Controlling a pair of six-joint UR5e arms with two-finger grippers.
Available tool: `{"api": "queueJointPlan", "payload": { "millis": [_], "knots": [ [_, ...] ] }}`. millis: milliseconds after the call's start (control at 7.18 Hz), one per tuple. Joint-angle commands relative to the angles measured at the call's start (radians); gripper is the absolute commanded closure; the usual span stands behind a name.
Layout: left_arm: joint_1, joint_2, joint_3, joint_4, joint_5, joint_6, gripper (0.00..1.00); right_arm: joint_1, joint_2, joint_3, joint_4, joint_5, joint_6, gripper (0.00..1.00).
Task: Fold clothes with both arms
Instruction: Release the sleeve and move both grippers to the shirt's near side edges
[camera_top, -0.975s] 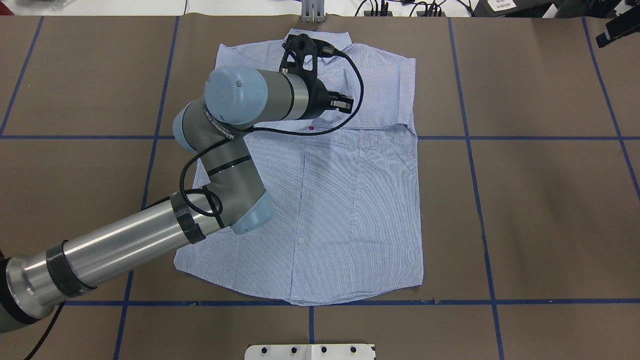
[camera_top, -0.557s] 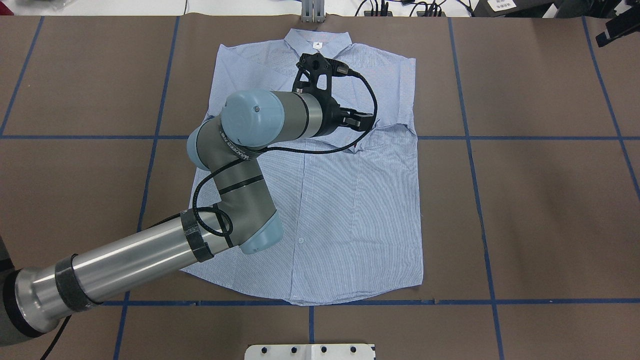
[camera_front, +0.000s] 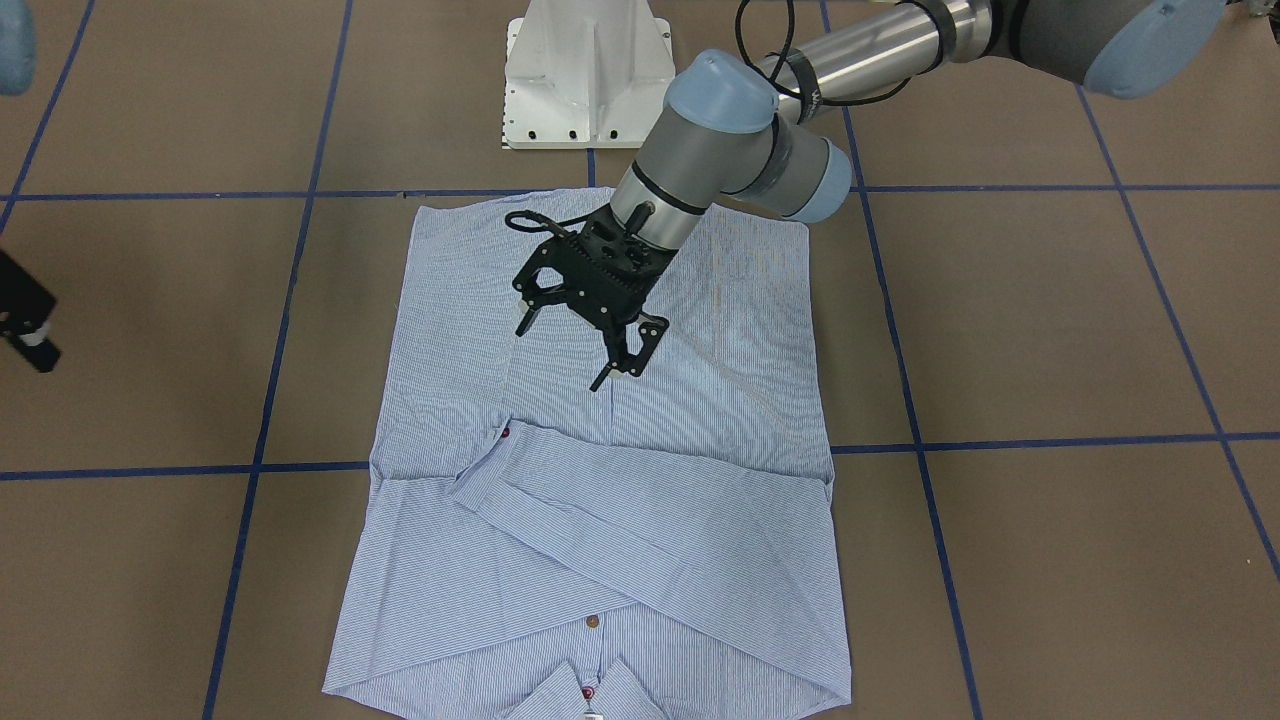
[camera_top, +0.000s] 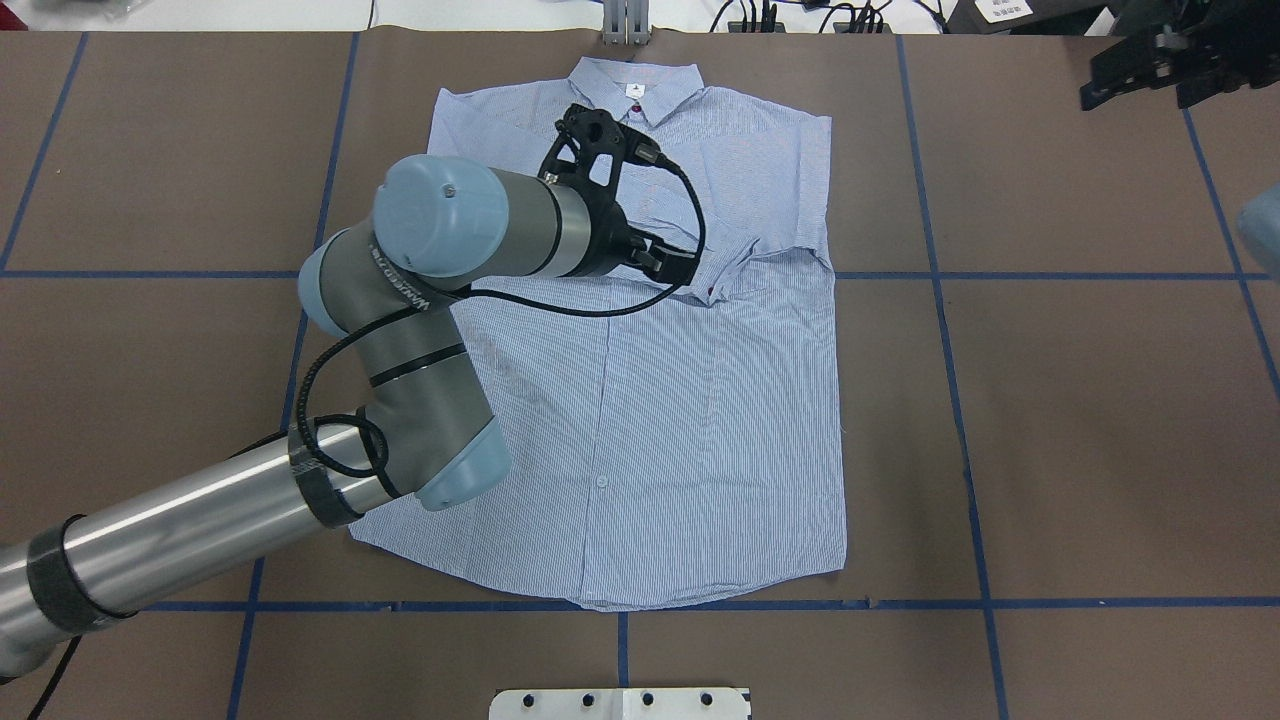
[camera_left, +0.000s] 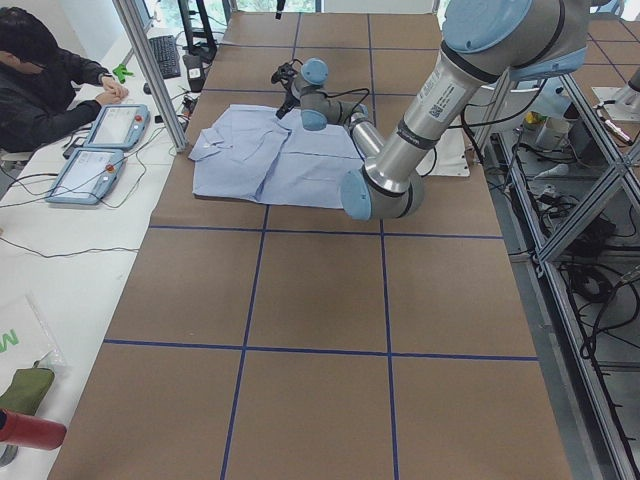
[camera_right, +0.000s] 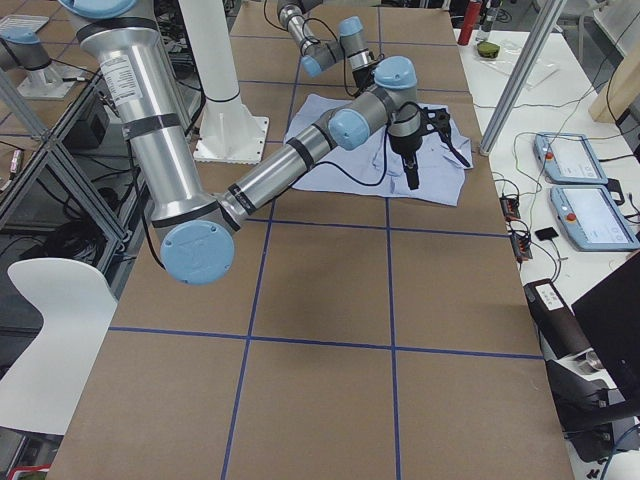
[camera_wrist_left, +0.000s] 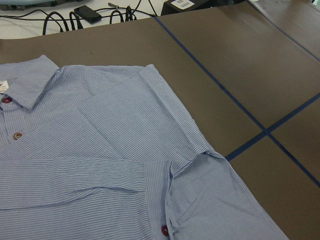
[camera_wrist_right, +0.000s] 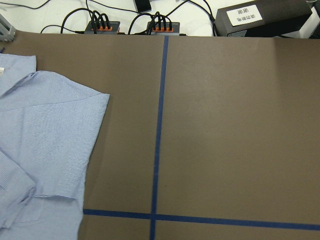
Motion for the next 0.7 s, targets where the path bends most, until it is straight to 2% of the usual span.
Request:
{"api": "queueJointPlan", "payload": {
  "millis": [0, 139, 279, 418, 557],
  "knots": [
    [-0.042, 0.152, -0.190, 0.145, -0.004, 0.062, 0.00, -0.231, -0.010, 0.144, -0.006, -0.146, 0.307, 0.00],
    [-0.057, 0.252, -0.321, 0.186, -0.003, 0.094, 0.00, -0.362, -0.032, 0.192, -0.008, -0.262, 0.428, 0.00],
    [-0.057, 0.438, -0.473, 0.173, -0.007, 0.070, 0.00, -0.490, -0.074, 0.251, -0.006, -0.377, 0.505, 0.00],
    [-0.057, 0.575, -0.585, 0.170, -0.007, -0.065, 0.00, -0.550, -0.094, 0.276, -0.008, -0.395, 0.541, 0.00],
    [-0.035, 0.666, -0.603, 0.136, 0.003, -0.230, 0.00, -0.642, -0.127, 0.301, -0.006, -0.483, 0.605, 0.00]
  ]
}}
